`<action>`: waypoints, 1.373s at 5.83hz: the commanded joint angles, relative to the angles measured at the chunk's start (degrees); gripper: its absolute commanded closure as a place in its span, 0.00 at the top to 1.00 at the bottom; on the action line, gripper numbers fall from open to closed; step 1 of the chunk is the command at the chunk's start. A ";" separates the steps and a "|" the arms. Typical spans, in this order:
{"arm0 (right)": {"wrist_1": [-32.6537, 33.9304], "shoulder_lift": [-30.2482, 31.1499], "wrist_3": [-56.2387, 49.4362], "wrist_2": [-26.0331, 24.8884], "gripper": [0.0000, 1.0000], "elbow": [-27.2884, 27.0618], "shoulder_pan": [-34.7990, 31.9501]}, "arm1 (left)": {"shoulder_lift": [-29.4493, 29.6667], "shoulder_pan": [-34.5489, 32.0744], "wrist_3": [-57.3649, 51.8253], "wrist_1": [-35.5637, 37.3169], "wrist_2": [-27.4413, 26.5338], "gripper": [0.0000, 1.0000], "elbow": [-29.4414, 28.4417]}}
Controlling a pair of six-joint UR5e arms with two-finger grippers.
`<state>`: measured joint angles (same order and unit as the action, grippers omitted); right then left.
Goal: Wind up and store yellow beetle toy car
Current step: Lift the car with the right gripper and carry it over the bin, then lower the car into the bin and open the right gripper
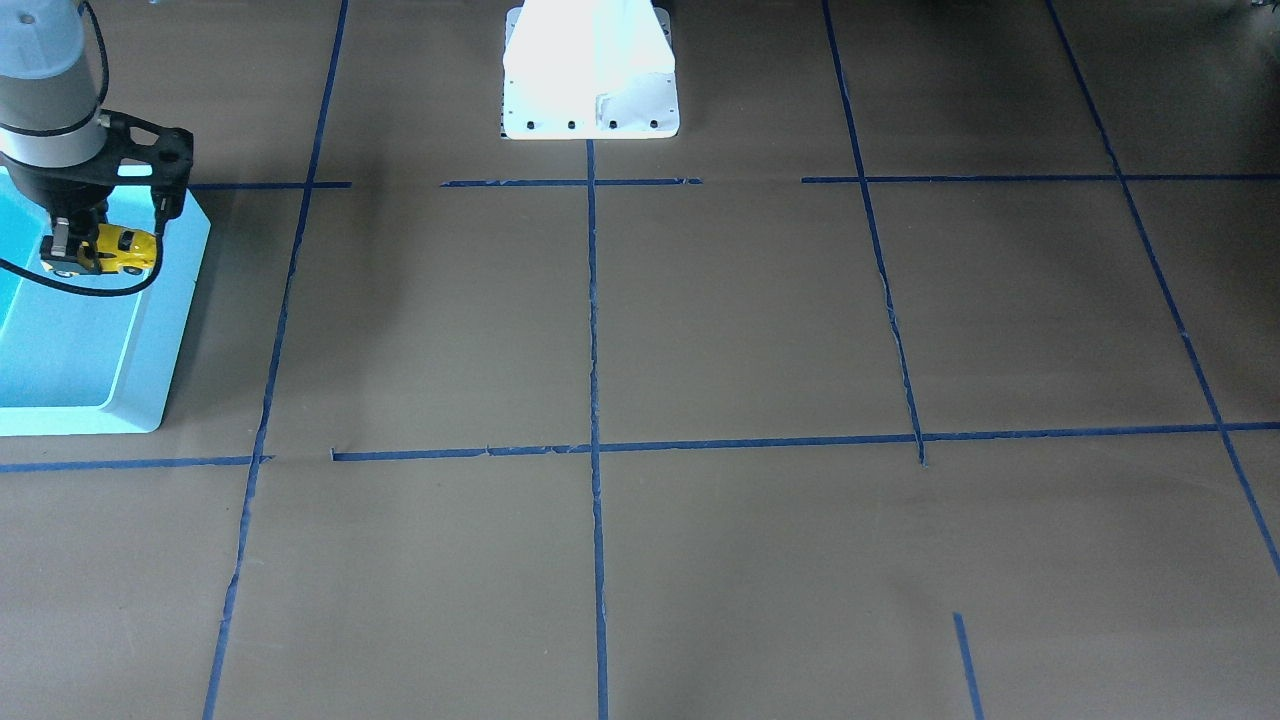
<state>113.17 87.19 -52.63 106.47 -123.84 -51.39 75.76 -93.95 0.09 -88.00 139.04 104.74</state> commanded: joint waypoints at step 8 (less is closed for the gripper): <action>-34.34 14.06 5.09 4.71 0.21 14.33 3.91 | 0.00 -0.09 0.00 0.02 0.00 1.00 0.02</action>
<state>78.93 101.41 -47.49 111.46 -109.58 -49.21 75.76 -94.01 0.09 -88.03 139.04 104.77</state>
